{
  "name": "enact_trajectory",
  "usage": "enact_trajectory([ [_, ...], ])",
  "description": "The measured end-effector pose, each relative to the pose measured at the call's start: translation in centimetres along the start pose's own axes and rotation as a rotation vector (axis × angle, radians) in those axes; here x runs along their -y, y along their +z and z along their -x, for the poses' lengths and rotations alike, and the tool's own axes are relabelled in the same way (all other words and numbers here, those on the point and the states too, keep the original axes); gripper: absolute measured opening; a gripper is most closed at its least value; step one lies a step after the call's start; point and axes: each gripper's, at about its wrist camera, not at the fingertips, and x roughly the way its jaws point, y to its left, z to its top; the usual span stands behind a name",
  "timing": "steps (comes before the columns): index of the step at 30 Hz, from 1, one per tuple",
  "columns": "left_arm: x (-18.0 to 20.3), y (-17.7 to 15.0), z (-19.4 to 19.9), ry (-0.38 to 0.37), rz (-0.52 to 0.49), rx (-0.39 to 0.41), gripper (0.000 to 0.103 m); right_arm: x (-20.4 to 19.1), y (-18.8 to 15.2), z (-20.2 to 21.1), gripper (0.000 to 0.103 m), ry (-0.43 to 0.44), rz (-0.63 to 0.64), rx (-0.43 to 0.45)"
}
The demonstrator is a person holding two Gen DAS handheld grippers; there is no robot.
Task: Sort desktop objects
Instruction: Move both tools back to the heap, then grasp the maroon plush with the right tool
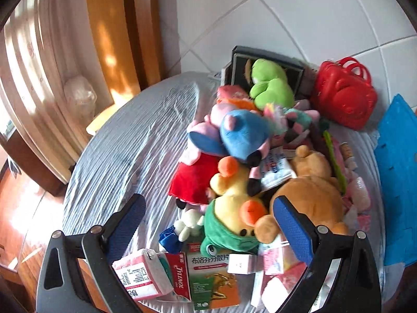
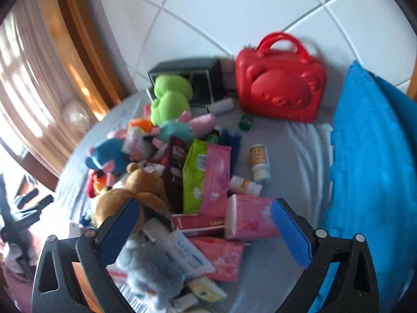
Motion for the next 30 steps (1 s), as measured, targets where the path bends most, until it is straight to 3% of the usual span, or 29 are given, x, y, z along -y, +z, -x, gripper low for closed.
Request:
enact_trajectory([
  [2, -1.1, -0.1, -1.5, -0.005, 0.021, -0.029, 0.098, -0.8, 0.3, -2.7, 0.075, 0.011, -0.008, -0.038],
  [5, -2.3, -0.2, -3.6, -0.013, 0.056, -0.070, 0.093, -2.0, 0.9, -6.6, 0.058, 0.031, 0.004, -0.088],
  [13, -0.4, 2.2, -8.1, -0.087, 0.047, -0.096, 0.093, -3.7, 3.1, -15.0, 0.056, 0.060, -0.029, -0.164],
  [16, -1.6, 2.6, -10.5, -0.051, 0.060, -0.131, 0.093, -4.4, 3.6, -16.8, 0.056, 0.066, -0.020, -0.187],
  [22, -8.1, 2.6, -12.8, 0.044, 0.143, -0.157, 0.093, -5.4, 3.9, -20.9, 0.056, 0.078, 0.007, -0.245],
  [25, -11.0, 1.9, -11.9, 0.086, 0.152, -0.155, 0.093, -5.5, 3.9, -22.6, 0.048, 0.065, 0.021, -0.267],
  [30, -14.0, -0.3, -10.4, 0.104, 0.210, -0.162, 0.093, -4.9, 4.1, -23.8, 0.024, 0.041, 0.032, -0.266],
])
